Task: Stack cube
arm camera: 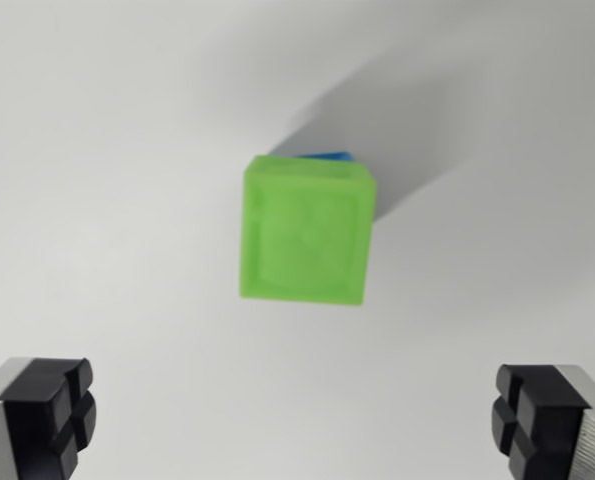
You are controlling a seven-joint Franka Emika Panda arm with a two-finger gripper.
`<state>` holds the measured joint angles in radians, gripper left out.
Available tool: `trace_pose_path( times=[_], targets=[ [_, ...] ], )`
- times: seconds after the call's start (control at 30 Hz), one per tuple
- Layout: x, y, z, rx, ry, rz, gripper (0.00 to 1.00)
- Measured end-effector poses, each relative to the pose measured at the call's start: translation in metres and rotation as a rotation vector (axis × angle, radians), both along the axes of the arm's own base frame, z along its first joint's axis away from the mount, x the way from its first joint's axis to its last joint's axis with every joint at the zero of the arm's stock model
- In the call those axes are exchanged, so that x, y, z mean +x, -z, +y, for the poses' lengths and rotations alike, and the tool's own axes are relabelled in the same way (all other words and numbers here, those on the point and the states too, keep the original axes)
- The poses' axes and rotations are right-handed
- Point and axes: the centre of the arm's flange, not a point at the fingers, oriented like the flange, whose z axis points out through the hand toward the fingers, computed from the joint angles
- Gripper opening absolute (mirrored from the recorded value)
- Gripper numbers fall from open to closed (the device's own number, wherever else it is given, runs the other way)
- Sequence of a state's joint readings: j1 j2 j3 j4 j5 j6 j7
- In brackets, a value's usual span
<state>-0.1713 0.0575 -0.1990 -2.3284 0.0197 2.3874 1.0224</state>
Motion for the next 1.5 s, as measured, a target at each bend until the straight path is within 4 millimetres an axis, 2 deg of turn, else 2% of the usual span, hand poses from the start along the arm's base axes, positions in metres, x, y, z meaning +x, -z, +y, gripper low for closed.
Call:
trace_pose_path(
  times=[0.77,1.1,1.5],
  targets=[
    [0.000,-0.094,-0.002,0.002,0.003,-0.002,1.00],
    [0.000,-0.126,-0.002,0.003,0.004,-0.002,1.00],
    [0.000,-0.148,-0.002,0.004,0.003,-0.001,1.00]
  ],
)
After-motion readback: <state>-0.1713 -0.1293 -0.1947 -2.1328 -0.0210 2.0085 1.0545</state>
